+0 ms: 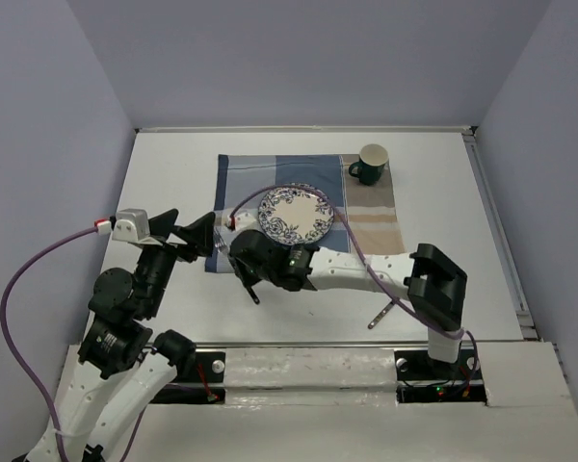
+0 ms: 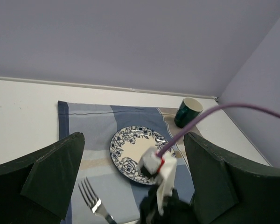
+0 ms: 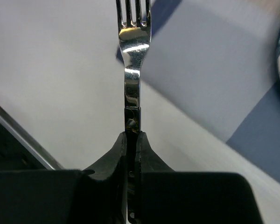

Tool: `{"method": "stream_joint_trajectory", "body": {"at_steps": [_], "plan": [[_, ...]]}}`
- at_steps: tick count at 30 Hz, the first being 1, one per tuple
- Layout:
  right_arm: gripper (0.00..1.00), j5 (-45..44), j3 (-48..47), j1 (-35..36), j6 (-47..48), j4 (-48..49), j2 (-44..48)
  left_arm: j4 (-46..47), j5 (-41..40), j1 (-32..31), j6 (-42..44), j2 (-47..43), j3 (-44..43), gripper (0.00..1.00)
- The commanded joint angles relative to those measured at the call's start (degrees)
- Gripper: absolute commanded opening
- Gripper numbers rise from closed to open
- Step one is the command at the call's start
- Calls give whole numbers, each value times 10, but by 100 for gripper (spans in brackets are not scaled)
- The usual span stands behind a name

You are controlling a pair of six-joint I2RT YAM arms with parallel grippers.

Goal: Set the dinner table for one person

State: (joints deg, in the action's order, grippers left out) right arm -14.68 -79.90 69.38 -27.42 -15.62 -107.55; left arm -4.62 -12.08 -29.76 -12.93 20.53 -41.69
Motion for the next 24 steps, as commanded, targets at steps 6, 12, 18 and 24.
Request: {"method": "stream_joint_trajectory", "body": {"at_steps": [6,12,18,24], "plan": [[0,-165,-220,-117,-136,47,-113,12,-22,-2,-3,-28,-7,99],[0,-171,-326,-144,-195,9,-220,9,-30,-19,-3,-37,-8,99],[0,-169,-370,-149,-209,-17,-266,5,-35,-38,-3,-40,-8,99],[0,-142,-384,-160,-209,-27,-303,5,-36,-46,-2,-43,-8,99]]}}
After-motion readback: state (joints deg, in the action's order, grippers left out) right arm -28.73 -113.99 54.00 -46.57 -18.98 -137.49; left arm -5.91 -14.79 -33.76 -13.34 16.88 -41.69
